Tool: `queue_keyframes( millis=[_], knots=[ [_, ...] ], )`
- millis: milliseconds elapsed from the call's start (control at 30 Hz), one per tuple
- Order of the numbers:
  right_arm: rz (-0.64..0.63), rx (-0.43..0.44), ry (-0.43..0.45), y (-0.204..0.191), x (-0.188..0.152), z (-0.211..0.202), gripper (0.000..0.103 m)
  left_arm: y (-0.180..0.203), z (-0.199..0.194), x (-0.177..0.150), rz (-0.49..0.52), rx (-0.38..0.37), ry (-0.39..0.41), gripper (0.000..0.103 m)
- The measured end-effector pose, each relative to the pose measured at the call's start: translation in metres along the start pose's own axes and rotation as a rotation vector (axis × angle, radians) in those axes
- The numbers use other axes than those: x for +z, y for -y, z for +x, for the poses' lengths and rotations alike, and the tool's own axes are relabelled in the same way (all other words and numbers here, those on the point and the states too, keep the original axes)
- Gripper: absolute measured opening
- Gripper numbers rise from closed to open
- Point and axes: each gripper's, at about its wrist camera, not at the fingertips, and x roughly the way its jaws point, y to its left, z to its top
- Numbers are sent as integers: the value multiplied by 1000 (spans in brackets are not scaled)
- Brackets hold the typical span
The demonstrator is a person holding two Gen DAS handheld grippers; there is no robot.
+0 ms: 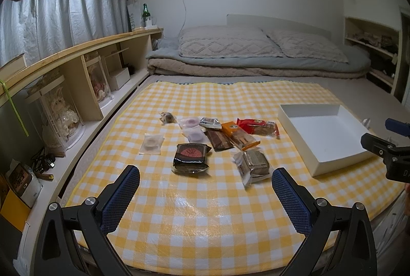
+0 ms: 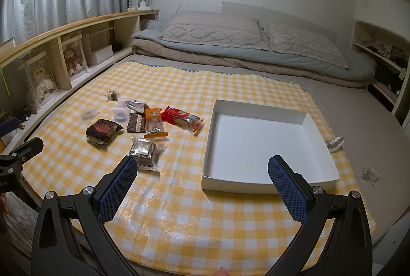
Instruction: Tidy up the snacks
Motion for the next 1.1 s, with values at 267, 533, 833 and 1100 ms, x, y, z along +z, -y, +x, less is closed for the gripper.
queue_keyframes(
  millis=[267,533,833,1100],
  knots=[
    [0,0,1,0,0,0,103,0,0,0,0,0,0,103],
    [-2,-2,1,3,2,0,103,0,0,-1,-1,0,1,103],
    [-2,-1,1,3,3,0,103,0,0,0,-2,1,0,103],
    [-2,-2,3,2,2,-1,103,0,-1,0,-1,-1,0,103]
  ],
)
